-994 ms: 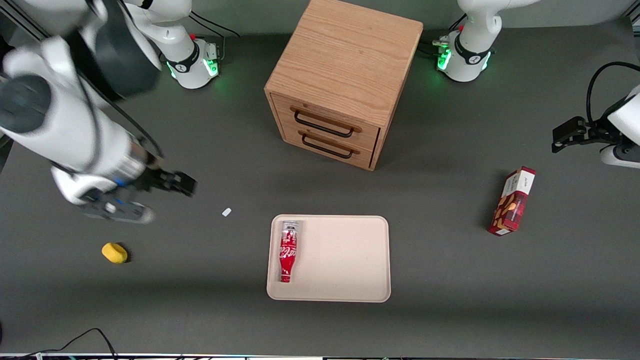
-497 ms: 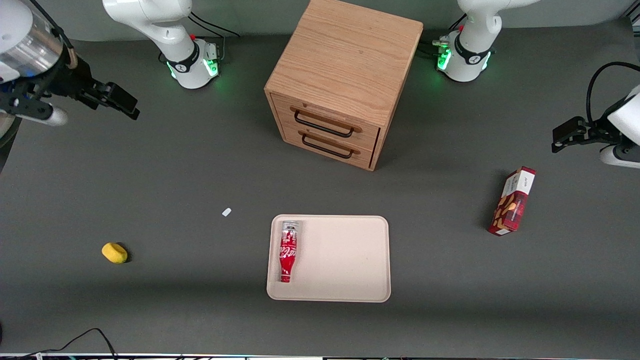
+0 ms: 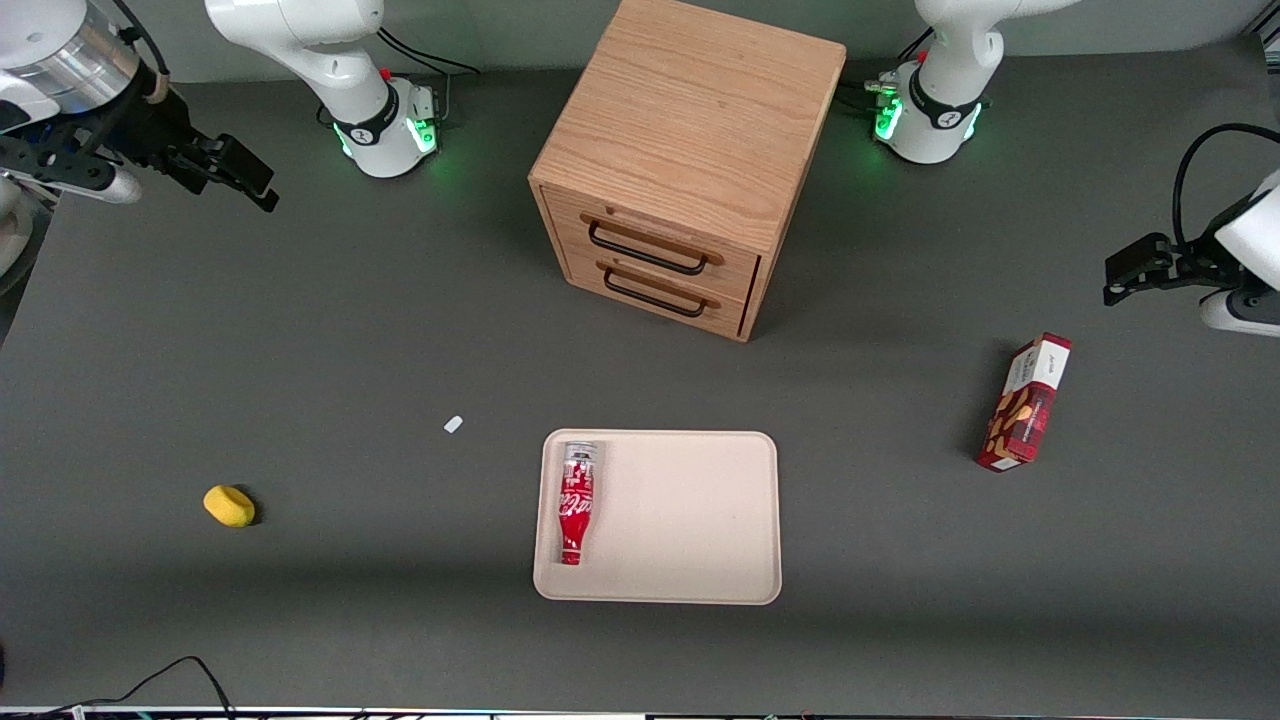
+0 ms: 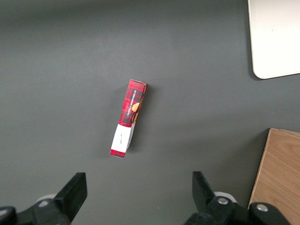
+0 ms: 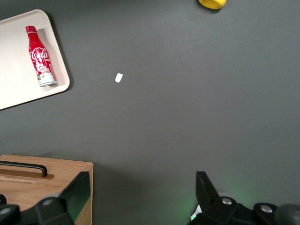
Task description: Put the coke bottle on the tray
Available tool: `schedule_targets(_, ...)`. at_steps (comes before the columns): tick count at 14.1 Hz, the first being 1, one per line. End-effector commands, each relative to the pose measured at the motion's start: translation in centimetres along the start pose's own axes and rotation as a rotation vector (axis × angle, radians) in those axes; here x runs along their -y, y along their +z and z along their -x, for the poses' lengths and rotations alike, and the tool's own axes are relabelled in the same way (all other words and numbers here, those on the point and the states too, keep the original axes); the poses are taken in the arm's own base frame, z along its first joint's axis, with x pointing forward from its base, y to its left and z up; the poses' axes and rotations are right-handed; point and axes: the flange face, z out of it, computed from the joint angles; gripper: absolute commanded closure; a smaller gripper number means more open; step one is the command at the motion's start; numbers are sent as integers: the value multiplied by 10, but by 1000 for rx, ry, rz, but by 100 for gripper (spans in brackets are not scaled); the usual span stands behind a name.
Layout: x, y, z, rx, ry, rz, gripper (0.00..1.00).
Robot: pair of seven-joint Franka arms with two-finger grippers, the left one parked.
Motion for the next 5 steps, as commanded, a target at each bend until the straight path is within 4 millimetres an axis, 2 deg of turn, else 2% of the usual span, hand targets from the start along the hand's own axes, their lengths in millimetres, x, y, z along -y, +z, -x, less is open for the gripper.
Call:
schedule_targets(1, -9, -4, -3, 2, -19, -22, 0)
schedule_targets(5, 2, -21, -22, 58, -26, -4, 0)
